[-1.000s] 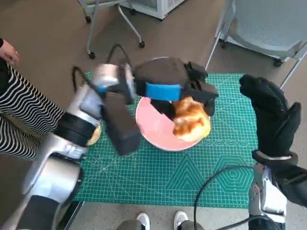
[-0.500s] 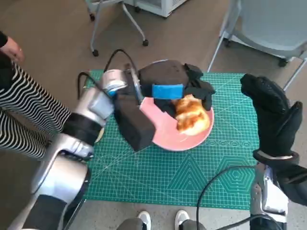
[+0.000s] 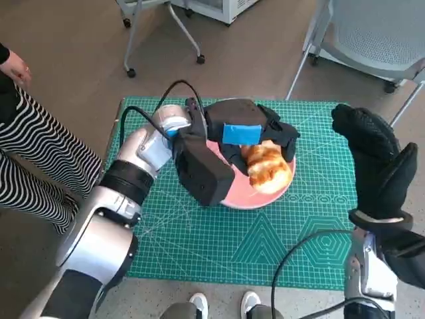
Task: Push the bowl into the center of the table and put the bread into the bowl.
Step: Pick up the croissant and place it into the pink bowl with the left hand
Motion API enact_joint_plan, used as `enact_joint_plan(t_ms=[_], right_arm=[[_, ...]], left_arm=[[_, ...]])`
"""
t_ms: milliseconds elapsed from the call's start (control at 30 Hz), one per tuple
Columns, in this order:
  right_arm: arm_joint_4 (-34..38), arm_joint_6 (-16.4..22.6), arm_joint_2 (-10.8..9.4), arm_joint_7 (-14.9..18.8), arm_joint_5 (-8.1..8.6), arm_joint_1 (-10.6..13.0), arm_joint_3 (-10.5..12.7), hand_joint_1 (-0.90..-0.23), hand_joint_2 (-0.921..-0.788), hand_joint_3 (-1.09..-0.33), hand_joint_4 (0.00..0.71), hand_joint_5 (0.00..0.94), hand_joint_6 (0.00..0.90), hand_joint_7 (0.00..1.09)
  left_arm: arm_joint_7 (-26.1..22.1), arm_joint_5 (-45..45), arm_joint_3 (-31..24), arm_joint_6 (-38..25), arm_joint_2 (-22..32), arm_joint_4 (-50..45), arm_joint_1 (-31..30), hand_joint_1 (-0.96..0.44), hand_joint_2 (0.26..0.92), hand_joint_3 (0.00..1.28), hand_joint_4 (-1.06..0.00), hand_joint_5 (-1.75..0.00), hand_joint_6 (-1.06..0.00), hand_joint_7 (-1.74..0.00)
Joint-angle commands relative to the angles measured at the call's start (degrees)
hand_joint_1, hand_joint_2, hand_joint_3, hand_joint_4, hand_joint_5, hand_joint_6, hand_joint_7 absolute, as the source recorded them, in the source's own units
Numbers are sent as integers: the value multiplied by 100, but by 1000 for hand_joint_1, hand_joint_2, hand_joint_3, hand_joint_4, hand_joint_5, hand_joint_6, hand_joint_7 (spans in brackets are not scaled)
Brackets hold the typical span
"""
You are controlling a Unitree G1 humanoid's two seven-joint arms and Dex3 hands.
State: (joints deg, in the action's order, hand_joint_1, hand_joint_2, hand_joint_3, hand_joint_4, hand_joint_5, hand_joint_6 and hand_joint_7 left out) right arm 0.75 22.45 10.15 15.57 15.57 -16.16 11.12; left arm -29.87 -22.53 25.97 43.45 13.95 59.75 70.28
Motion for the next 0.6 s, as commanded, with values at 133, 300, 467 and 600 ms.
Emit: enact_joint_plan(t_ms=[133, 300, 467, 600], right_arm=[[98, -58, -27, -24, 17, 98, 26, -696, -921, -766, 182, 0, 80, 529], [152, -55, -75, -27, 8, 55, -20, -702, -921, -765, 183, 0, 81, 529], [209, -42, -100, -4, 23, 10, -41, -705, -921, -764, 183, 0, 81, 529], [256, -25, -110, 14, 22, -22, -53, -704, -921, -764, 183, 1, 82, 529]], left_arm=[[-82, 52, -201, 5, 268, -350, -93, -315, 786, 19, -116, -17, -200, -172], [-112, 278, -486, 205, 557, -521, -222, -405, 798, 14, -89, -11, -193, -129], [-120, 381, -726, 314, 940, -768, -357, -488, 807, 12, -86, -8, -200, -117], [-215, 510, -932, 332, 1282, -1068, -461, -531, 822, 14, -92, -9, -217, -111]])
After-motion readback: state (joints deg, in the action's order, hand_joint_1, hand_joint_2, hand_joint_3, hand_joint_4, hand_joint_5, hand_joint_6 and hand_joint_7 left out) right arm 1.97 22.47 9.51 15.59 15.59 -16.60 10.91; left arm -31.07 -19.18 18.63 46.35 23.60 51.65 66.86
